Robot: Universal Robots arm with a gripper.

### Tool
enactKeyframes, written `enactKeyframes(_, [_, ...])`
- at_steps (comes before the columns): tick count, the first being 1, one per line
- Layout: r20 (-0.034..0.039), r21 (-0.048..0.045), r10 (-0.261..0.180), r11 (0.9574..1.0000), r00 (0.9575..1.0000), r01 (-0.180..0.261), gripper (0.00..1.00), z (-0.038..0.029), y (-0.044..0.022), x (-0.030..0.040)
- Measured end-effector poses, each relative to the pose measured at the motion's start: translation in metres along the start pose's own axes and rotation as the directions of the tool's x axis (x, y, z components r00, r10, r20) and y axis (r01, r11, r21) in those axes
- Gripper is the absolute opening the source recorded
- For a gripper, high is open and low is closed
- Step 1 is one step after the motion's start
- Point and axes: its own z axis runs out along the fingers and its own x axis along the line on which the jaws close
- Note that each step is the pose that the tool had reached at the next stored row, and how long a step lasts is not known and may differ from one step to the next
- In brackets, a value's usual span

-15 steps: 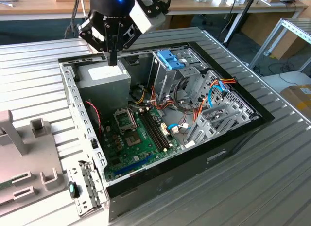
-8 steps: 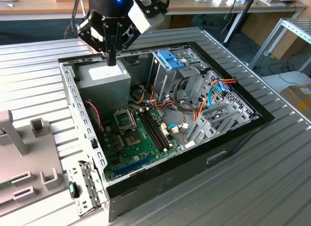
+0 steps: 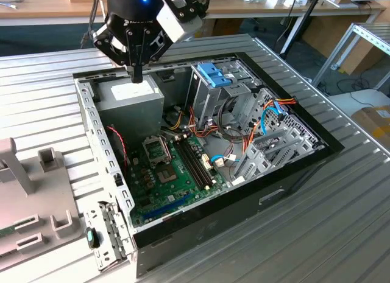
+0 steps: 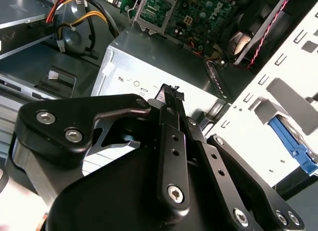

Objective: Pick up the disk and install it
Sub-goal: 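Reach for the disk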

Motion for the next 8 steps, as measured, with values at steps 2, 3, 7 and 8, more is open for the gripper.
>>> enactKeyframes(2, [0.0000, -0.0001, 0.000, 1.0000, 1.0000, 0.000, 0.11, 0.0000, -0.0002, 0.0033])
enactKeyframes(3, [0.0000, -0.0001, 0.000, 1.0000, 1.0000, 0.000, 0.11, 0.0000, -0.0003, 0.0045])
enactKeyframes(7, [0.0000, 0.0000, 0.000, 1.0000, 1.0000, 0.000, 0.11, -0.0001, -0.0006, 0.0076])
enactKeyframes(8, [0.0000, 0.0000, 0.000, 1.0000, 1.0000, 0.000, 0.11, -0.0002, -0.0006, 0.0082])
